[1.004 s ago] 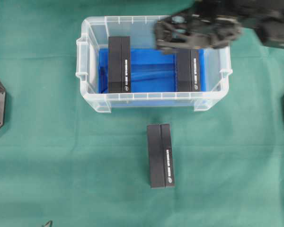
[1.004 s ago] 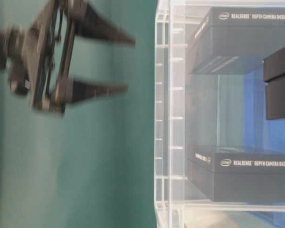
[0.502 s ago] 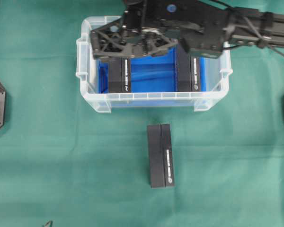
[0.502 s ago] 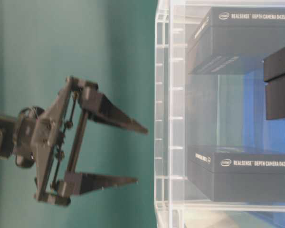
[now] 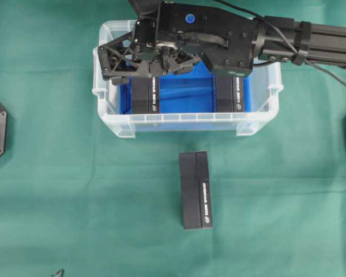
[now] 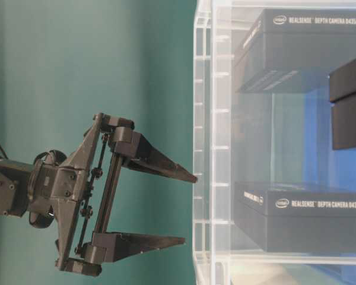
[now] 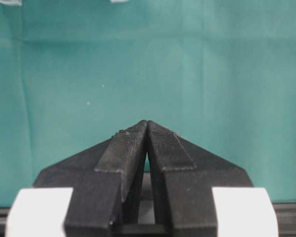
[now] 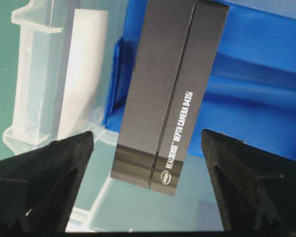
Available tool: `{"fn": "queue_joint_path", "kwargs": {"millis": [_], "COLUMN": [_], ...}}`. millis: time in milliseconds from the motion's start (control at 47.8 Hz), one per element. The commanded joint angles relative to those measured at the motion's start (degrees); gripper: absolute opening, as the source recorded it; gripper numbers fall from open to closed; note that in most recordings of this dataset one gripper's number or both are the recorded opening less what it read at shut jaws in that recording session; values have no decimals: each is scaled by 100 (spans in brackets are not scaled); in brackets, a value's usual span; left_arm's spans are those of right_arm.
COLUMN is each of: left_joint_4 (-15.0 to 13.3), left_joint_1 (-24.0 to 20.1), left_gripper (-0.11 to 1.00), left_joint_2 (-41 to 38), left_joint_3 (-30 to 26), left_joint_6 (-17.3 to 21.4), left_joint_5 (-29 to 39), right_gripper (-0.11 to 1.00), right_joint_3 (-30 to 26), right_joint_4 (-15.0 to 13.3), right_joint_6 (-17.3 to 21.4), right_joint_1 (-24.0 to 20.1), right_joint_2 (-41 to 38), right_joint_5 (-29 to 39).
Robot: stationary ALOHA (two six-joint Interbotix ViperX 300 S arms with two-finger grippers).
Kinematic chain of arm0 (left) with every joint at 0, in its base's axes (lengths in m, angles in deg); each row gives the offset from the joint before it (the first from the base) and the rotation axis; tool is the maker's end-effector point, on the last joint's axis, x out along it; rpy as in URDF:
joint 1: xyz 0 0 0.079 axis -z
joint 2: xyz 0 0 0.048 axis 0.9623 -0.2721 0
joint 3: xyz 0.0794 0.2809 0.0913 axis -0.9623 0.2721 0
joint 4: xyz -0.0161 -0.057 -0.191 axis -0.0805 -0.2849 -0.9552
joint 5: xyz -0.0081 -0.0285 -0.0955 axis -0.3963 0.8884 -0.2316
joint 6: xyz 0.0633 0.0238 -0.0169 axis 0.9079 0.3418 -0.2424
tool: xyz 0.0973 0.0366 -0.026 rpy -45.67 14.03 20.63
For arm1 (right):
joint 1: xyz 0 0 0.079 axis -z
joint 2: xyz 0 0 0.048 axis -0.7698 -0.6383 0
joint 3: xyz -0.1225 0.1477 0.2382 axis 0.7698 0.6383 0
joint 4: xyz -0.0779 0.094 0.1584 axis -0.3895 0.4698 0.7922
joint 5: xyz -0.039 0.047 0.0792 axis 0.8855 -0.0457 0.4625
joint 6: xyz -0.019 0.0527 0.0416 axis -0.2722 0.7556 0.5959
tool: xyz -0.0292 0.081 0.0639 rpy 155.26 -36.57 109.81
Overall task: Take the box out of the case with the right arm.
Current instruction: 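Move the right gripper over the left black box in the bin, then lower the right gripper around the left box and close it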
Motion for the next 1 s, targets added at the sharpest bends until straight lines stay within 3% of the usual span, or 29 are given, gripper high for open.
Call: {"fn": "queue_joint_path", "kwargs": {"millis": [0, 983], "left_joint_4": [9, 9], "left_joint_1": [26, 18], "left_gripper": [0, 0], "left_joint_2": [-18, -44], "left_joint_3": [-167, -176], "left_joint_6": [-9, -9], "left_joint_5": [-18, -18], "right_gripper": [92, 95], "right_joint_3": [-149, -149], "right_joint_4": [-18, -18], "right_joint_6": [-70, 53], "right_joint_1": [-9, -9], "right_joint_2": [149, 114], "right_joint_5": [0, -211]}}
